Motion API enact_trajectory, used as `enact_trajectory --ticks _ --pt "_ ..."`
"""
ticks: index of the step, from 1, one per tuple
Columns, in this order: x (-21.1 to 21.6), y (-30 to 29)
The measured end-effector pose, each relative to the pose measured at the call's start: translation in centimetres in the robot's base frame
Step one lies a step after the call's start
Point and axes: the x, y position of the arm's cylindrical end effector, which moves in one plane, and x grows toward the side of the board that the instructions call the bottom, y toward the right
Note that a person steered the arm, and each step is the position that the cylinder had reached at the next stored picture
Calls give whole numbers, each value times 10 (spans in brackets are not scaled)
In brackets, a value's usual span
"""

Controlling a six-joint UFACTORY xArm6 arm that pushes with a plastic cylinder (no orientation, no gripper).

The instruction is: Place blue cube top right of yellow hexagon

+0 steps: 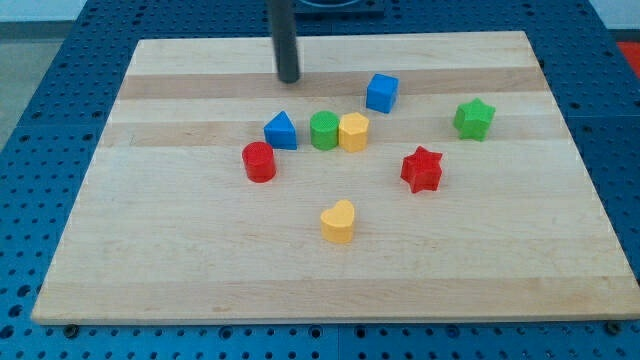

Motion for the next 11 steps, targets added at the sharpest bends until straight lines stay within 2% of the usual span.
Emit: enact_trajectory --ticks 3,5,6,8,11 --pt "-9 94" --pt "-8 195" --pt "-7 222" --pt "27 156" --pt "62 127"
